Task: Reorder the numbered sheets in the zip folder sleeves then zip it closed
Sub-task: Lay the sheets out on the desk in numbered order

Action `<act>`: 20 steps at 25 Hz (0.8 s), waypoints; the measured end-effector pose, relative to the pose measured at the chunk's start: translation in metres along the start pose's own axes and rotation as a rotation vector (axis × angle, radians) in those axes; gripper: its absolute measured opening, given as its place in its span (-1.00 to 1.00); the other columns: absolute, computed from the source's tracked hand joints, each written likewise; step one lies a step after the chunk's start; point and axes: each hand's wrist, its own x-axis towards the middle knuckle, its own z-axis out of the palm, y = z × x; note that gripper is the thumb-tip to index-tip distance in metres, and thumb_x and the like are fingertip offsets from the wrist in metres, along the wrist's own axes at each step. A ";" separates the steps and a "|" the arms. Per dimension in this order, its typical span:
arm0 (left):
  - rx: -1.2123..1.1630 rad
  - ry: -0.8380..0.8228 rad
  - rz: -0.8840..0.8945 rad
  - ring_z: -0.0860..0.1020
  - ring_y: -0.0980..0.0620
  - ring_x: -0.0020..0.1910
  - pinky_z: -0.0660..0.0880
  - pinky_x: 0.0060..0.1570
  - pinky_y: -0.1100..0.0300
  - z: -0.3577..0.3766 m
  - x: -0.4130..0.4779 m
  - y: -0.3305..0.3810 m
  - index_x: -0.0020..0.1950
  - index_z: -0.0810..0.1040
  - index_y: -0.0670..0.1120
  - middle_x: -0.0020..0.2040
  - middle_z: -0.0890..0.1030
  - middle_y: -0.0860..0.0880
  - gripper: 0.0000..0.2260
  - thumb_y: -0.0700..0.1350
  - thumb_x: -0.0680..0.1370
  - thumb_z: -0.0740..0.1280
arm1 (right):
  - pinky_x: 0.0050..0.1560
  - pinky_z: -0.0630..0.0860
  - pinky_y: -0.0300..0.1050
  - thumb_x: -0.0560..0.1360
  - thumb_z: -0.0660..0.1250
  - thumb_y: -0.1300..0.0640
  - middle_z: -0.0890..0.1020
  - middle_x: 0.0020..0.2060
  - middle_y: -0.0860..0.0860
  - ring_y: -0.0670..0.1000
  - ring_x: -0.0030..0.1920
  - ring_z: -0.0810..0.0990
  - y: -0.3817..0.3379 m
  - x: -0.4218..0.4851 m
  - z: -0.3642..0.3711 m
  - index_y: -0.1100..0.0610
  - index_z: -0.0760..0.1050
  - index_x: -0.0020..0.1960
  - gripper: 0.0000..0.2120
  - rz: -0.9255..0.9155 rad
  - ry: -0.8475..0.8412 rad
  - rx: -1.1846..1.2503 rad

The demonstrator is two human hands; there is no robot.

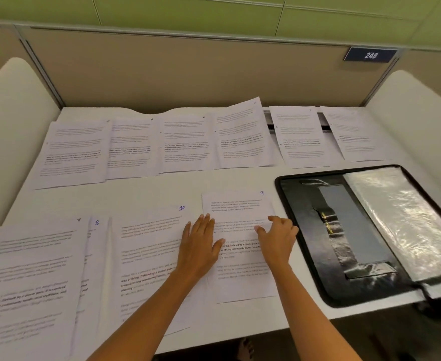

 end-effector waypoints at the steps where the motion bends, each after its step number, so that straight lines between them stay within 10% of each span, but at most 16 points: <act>1: 0.005 0.029 -0.044 0.08 -0.01 0.56 -0.12 0.50 0.00 0.000 0.001 -0.002 0.56 0.14 -0.12 0.57 0.15 -0.07 -0.36 0.25 0.60 -0.06 | 0.18 0.40 -0.01 0.49 0.41 -0.03 0.44 0.27 0.16 0.15 0.25 0.35 0.000 0.002 0.001 0.15 0.44 0.33 -0.51 0.015 -0.020 -0.025; 15: 0.039 -0.003 -0.103 0.21 -0.07 0.51 0.14 0.44 -0.16 0.021 -0.009 -0.011 0.49 0.31 -0.18 0.51 0.29 -0.11 -0.32 0.26 0.60 -0.16 | 0.19 0.39 0.06 0.46 0.45 -0.02 0.44 0.24 0.19 0.20 0.25 0.37 0.012 0.011 0.000 0.21 0.34 0.39 -0.39 0.116 -0.063 -0.065; 20: 0.067 -0.071 -0.091 0.26 -0.09 0.49 0.19 0.42 -0.18 0.026 -0.006 -0.009 0.47 0.35 -0.19 0.49 0.32 -0.13 -0.27 0.27 0.60 -0.24 | -0.37 0.43 -0.19 0.54 0.29 0.27 0.60 -0.24 0.09 0.06 -0.26 0.56 0.017 0.018 -0.005 0.25 0.51 -0.19 -0.86 0.141 -0.087 0.260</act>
